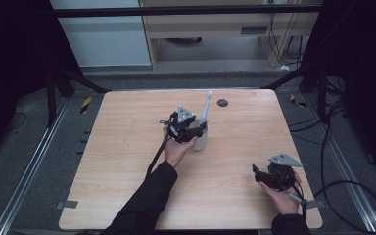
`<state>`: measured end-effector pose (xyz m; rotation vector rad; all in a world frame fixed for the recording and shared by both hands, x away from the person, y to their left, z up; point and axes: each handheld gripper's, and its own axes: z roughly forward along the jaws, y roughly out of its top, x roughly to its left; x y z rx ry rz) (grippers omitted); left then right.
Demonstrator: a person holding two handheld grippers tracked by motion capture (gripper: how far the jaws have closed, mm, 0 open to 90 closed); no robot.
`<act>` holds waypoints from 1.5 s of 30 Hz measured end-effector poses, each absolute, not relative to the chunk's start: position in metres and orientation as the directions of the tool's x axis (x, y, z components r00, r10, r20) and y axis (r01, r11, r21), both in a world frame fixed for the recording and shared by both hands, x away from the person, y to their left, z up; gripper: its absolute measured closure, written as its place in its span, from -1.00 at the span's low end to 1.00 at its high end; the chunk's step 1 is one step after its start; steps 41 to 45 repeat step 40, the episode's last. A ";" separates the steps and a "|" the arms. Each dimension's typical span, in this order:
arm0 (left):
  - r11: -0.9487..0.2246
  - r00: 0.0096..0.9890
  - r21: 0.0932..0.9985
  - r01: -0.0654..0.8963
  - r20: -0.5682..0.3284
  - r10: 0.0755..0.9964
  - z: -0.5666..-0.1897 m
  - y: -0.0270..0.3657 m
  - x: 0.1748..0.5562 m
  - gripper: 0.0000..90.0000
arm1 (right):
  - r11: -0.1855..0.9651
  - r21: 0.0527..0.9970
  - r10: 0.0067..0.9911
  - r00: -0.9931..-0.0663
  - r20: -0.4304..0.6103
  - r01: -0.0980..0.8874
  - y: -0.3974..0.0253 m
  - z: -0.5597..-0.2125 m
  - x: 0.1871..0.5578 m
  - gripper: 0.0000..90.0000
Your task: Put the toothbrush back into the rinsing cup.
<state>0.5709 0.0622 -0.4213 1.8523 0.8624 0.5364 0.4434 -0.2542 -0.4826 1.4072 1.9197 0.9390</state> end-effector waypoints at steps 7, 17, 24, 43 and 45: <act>-0.302 0.653 0.899 0.317 0.024 0.757 -0.404 0.084 0.548 -0.12 | 0.199 0.812 0.960 -0.275 -0.049 0.549 -0.254 -0.482 0.442 -0.47; -0.357 0.643 0.871 0.339 0.063 0.763 -0.406 0.128 0.516 -0.24 | 0.191 0.811 0.964 -0.262 -0.048 0.553 -0.255 -0.483 0.442 -0.53; -0.369 0.618 0.851 0.374 0.068 0.783 -0.421 0.161 0.498 -0.28 | 0.191 0.811 0.964 -0.263 -0.047 0.554 -0.253 -0.484 0.442 -0.55; -0.325 0.489 0.802 0.501 0.048 0.871 -0.458 0.246 0.468 -0.34 | 0.193 0.807 0.962 -0.268 -0.044 0.558 -0.251 -0.486 0.443 -0.58; -0.325 0.489 0.802 0.501 0.048 0.871 -0.458 0.246 0.468 -0.34 | 0.193 0.807 0.962 -0.268 -0.044 0.558 -0.251 -0.486 0.443 -0.58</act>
